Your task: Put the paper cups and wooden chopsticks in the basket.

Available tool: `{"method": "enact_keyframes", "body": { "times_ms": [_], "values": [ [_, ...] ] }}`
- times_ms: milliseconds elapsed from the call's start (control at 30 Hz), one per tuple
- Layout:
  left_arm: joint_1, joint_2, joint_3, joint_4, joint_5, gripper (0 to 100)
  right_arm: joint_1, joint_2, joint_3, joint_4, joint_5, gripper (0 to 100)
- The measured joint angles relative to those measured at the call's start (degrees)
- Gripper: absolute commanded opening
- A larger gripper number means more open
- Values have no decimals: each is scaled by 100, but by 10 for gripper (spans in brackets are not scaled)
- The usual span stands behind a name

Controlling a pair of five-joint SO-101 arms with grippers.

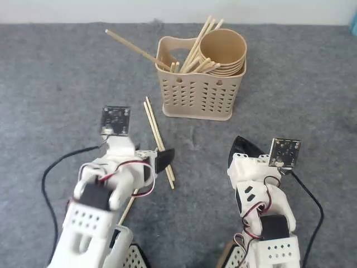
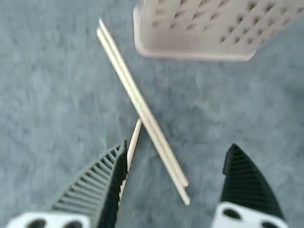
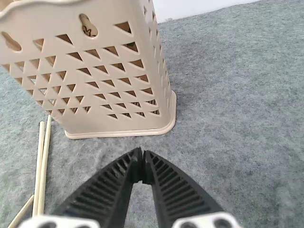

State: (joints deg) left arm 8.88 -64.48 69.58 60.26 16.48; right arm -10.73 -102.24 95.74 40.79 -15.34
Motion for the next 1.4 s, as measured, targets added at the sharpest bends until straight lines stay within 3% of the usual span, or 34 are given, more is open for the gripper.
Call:
{"method": "enact_keyframes", "body": {
  "times_ms": [300,667,800,867,1000,1233,1400],
  "values": [
    [0,2435,0,-1055,-18,80,0,0,0,0,0,9],
    [0,3631,-9,-1468,-510,218,0,0,0,0,0,9],
    [-9,4018,-18,-1574,-510,224,0,0,0,0,0,9],
    [-18,4237,-132,-1679,-545,196,0,0,0,0,0,9],
    [0,4782,-607,-1547,-545,10,0,0,0,0,0,9],
    [62,5600,-1503,-1187,-580,12,0,0,0,0,0,9],
    [35,5442,-1732,-571,-844,12,0,0,0,0,0,9]
  ]
}}
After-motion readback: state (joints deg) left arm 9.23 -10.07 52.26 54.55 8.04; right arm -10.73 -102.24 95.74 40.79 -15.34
